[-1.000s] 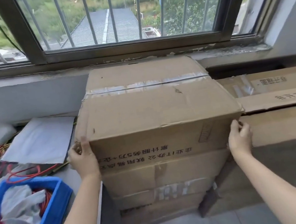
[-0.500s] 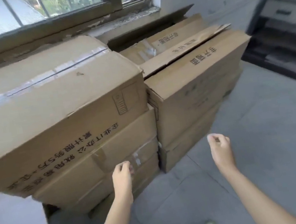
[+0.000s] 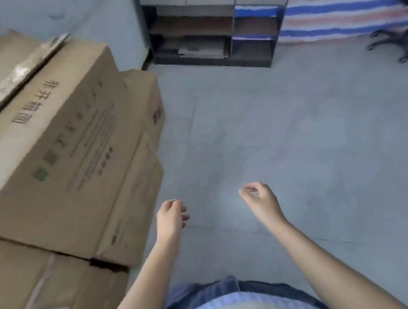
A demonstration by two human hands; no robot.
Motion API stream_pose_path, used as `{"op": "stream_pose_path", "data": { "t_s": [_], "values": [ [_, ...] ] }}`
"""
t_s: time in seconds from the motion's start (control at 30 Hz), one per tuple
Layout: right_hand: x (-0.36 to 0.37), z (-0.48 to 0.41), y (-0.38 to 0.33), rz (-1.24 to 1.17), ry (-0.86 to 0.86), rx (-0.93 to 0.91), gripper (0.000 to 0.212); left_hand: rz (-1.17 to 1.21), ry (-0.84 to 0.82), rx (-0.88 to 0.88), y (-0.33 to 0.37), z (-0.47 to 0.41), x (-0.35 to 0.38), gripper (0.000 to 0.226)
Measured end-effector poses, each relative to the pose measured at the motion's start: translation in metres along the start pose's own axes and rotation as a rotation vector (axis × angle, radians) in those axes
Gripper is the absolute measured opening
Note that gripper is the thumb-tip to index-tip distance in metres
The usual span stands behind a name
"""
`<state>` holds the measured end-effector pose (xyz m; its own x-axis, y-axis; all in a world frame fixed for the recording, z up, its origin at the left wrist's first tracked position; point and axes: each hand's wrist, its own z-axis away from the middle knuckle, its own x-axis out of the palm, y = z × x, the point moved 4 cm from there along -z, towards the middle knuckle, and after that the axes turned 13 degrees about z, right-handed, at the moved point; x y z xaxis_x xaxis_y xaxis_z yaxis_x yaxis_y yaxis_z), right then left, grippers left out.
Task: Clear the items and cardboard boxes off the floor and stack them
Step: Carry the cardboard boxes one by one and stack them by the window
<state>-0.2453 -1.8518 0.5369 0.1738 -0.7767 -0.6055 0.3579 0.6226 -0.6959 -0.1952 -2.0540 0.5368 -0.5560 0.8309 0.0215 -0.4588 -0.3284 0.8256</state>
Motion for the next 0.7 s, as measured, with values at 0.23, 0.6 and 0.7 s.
{"op": "stream_pose_path", "data": {
  "t_s": [0.23, 0.6, 0.7],
  "values": [
    [-0.077, -0.020, 0.087, -0.099, 0.148, 0.291, 0.039, -0.299, -0.387, -0.098, -0.002, -0.009, 0.142, 0.012],
    [-0.162, -0.113, 0.119, -0.325, 0.437, 0.569, 0.042, -0.554, -0.724, -0.128, 0.040, -0.087, 0.345, 0.014],
    [-0.193, -0.149, 0.104, -0.352, 0.517, 0.597, 0.040, -0.542, -0.770, -0.102, 0.077, -0.113, 0.409, 0.011]
  ]
}}
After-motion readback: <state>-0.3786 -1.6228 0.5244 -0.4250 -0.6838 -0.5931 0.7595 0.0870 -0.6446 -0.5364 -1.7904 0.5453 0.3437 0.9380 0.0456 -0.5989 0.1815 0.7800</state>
